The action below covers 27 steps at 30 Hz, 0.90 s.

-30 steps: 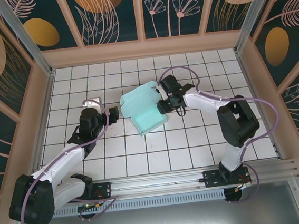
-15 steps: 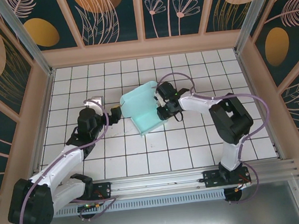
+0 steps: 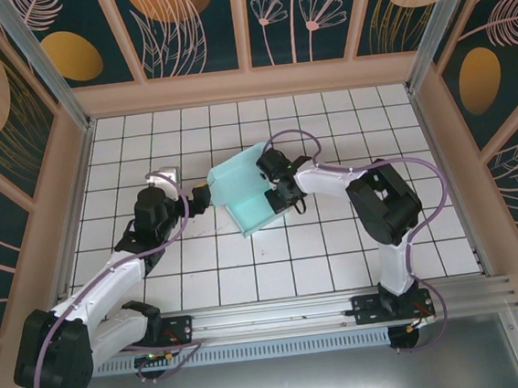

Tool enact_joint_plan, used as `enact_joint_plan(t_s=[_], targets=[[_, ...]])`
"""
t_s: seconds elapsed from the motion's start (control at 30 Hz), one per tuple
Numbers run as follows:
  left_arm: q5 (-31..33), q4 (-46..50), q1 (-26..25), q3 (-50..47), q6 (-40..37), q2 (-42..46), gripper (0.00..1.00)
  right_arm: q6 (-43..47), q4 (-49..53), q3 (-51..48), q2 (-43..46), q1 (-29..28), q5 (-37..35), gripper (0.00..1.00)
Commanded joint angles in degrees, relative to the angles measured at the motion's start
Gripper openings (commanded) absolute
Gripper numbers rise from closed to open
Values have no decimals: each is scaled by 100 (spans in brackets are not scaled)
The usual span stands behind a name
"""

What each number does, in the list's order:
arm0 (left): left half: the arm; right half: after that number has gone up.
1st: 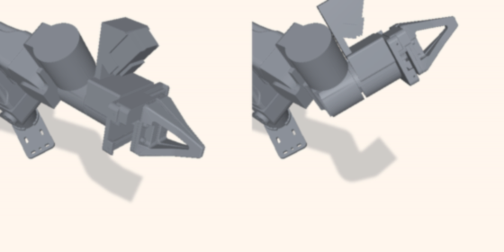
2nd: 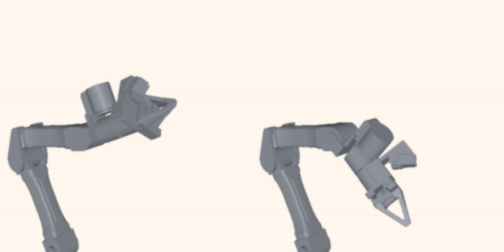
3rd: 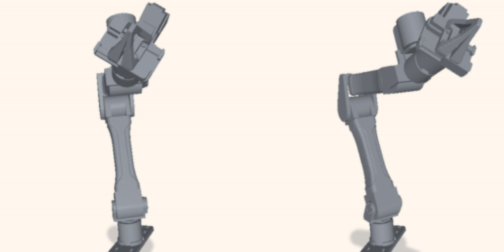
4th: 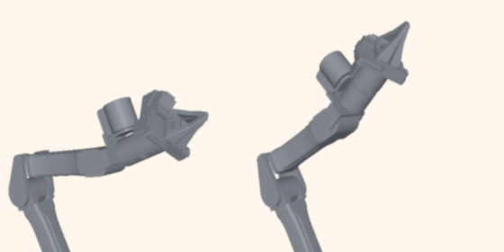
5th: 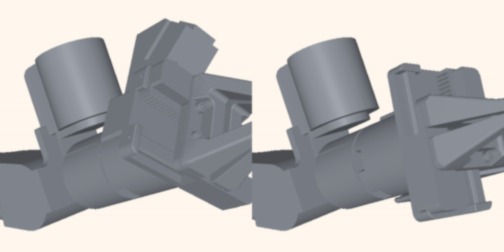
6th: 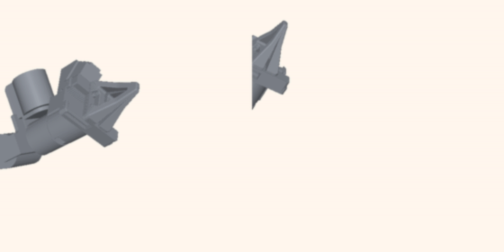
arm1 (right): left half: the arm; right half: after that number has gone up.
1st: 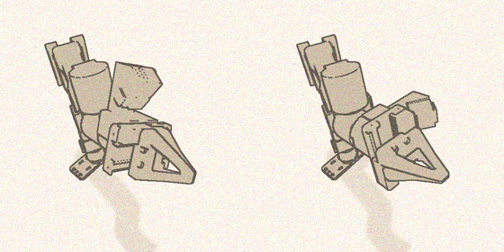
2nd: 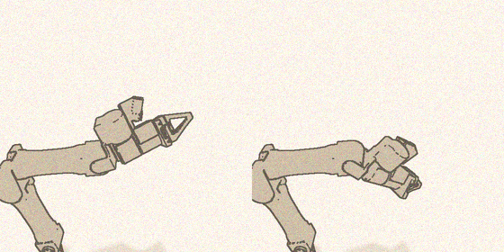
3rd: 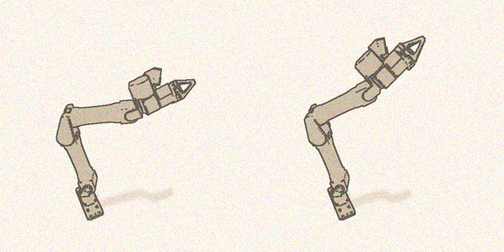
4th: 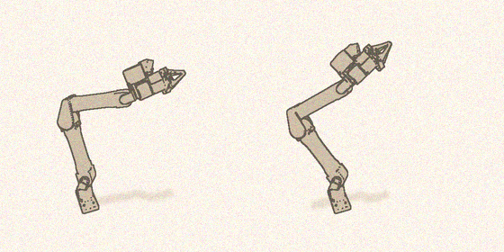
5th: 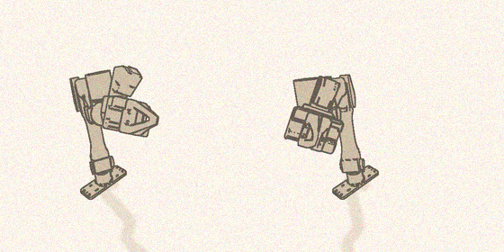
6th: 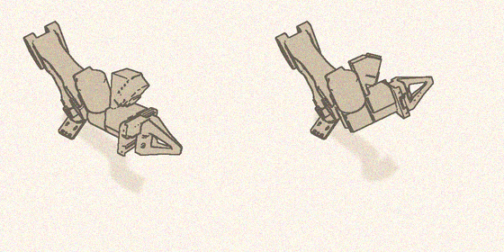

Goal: Fold the paper box

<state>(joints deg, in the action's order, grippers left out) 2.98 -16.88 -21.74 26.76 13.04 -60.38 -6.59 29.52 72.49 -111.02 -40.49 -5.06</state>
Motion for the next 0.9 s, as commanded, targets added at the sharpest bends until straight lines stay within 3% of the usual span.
enact_joint_plan(t_s=[0.0, 0.27, 0.43, 0.53, 0.63, 0.7, 0.8, 0.87], targets=[[-78, -61, 29, -48, -106, 50, 99, -123, 393, 127, -369, -93, -604, 0], [-103, -90, 31, -57, -84, 28, 99, -325, 700, 207, -921, -402, -1358, 0], [-124, -89, 29, -14, -91, -26, 99, -332, 501, 176, -774, -449, -1272, 0], [-335, -16, 29, 82, -98, -61, 99, -207, -33, 60, -155, -424, -803, 24], [-943, 90, 29, 259, -310, -109, 99, -88, -551, -115, 441, -360, -246, 52], [-909, 412, 29, 484, -381, -213, 99, 61, -952, -355, 828, -268, 223, 69], [-392, 1626, 29, 1281, -650, -704, 99, 240, -1695, -990, 1505, -54, 1021, 80], [-421, 2136, 29, 1760, -625, -963, 99, 297, -2055, -1378, 1883, 53, 1286, 84]])
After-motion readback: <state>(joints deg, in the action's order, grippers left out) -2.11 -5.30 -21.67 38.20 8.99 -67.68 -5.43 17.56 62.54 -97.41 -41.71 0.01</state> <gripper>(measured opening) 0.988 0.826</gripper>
